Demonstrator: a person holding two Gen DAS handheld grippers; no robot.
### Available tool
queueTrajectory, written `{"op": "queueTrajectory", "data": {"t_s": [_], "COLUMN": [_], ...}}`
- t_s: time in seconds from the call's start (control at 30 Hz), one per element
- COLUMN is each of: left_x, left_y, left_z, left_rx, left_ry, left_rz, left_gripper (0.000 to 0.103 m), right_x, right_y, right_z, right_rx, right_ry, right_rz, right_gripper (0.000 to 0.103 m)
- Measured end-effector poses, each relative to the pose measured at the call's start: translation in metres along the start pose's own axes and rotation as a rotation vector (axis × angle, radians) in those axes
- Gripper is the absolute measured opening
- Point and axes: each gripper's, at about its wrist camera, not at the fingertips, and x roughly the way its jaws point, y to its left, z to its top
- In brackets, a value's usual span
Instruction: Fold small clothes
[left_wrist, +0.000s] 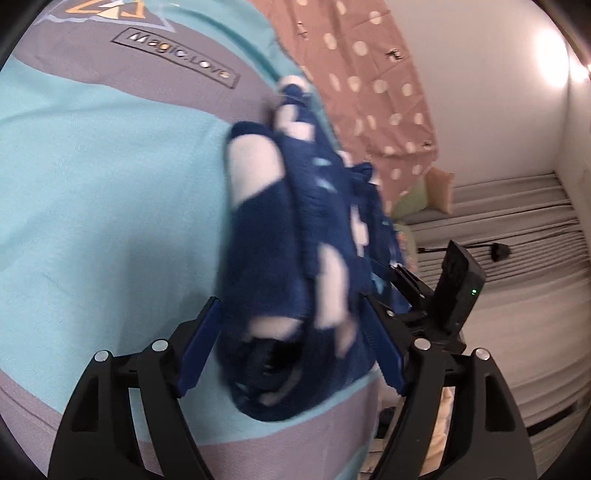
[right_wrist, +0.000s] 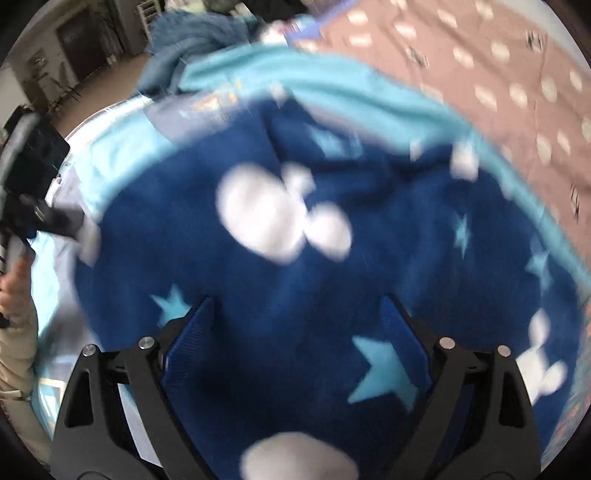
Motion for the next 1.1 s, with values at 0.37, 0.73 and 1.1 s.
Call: {"op": "queueTrajectory", "data": {"t_s": [0.37,0.73,1.1], "left_x": [0.038,0.039,0.057], "left_y": [0.025,-0.042,-0.172], "left_z": [0.006,-0.023,-0.084], "left_rx": [-0.098,0.099,0.665], "left_ry": [0.097,-0.171,-0.391], "left_rz": [-0.245,0.103,0.684], "left_gripper": [0.087,0.047,0.046], "right_x": [0.001,-0.012,-0.083], "right_y": [-0.004,-0.012,-0.009], "right_z": [-0.002,-0.002,0.088], "right_rx": [0.015,0.078,0.281], "right_ry": [-0.041,-0.057,0.034], "right_rz": [0.035,0.105,0.291], "right_gripper": [0.096,0.098,0.097]}}
